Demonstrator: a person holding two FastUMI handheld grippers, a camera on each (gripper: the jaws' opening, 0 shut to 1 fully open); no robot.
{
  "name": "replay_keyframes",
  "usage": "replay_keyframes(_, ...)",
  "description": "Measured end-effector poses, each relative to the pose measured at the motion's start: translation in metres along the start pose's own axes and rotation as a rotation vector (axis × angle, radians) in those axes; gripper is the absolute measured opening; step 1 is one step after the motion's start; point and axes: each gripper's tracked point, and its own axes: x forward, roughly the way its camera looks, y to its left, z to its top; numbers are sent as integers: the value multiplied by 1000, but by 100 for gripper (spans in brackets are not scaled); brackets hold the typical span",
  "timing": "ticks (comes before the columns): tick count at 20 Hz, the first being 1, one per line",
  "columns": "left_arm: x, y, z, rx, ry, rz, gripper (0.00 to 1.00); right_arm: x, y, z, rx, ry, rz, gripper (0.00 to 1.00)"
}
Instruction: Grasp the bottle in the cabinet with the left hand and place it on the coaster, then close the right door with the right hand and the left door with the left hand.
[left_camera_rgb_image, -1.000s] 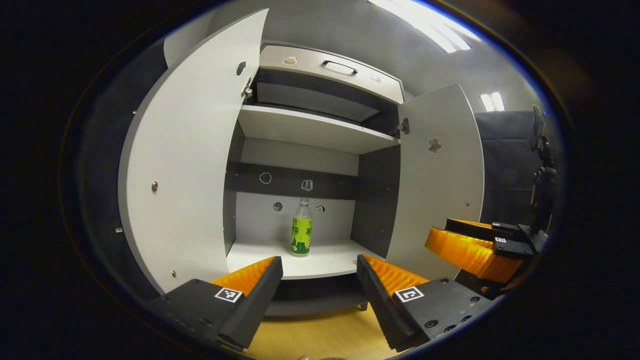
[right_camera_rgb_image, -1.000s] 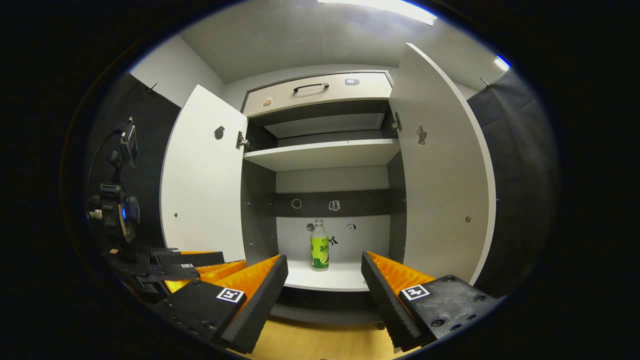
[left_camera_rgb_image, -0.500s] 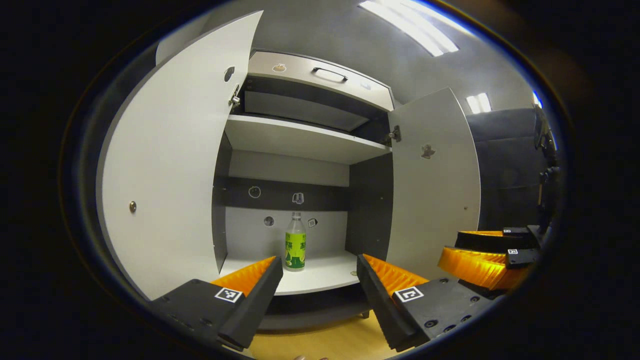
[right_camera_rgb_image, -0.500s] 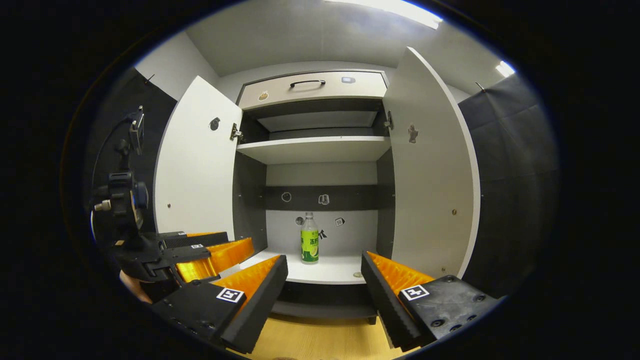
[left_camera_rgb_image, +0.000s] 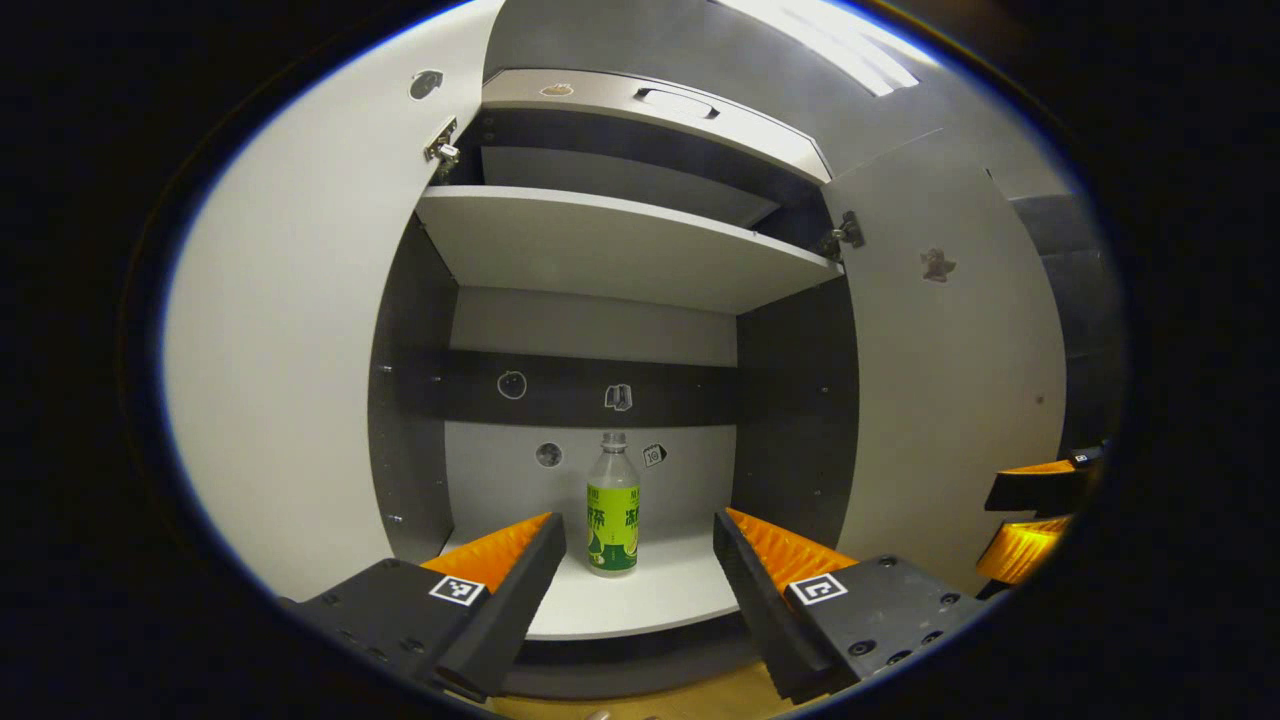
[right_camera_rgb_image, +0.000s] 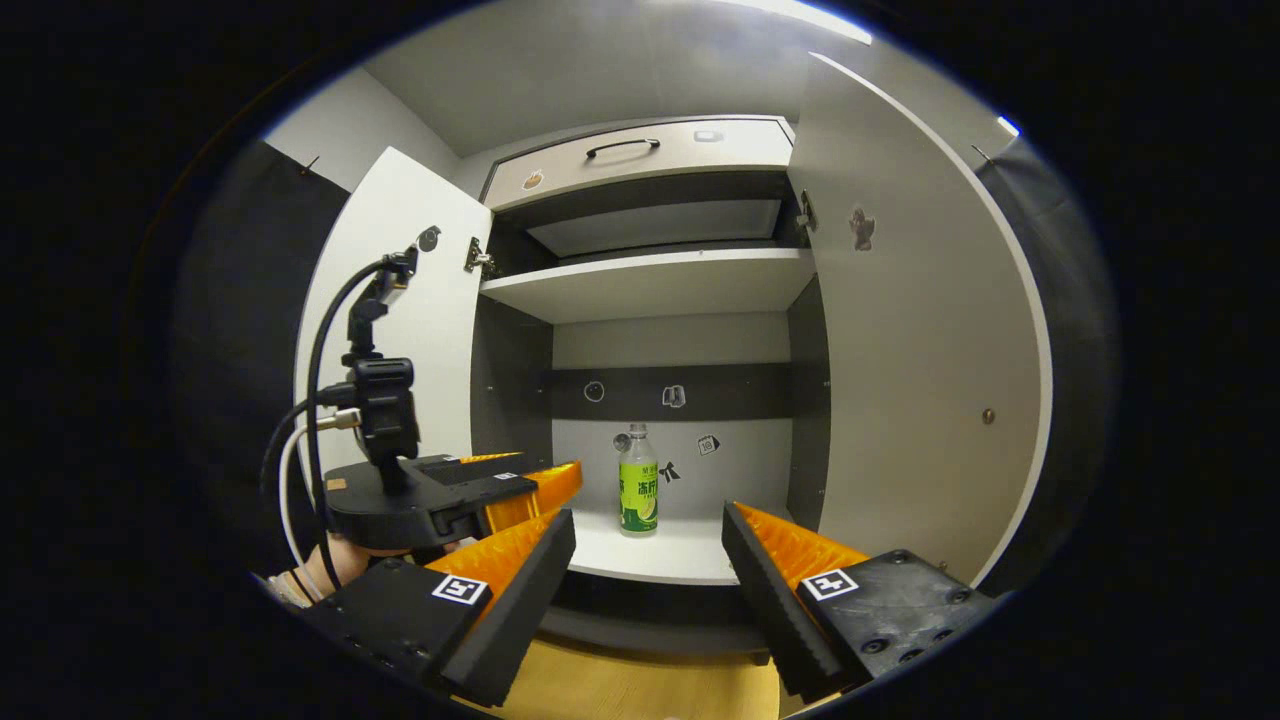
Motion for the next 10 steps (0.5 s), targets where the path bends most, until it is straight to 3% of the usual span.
replay_keyframes(10,117,10,-28,62,12,14,93,55,-23,-27,-18,40,21,98)
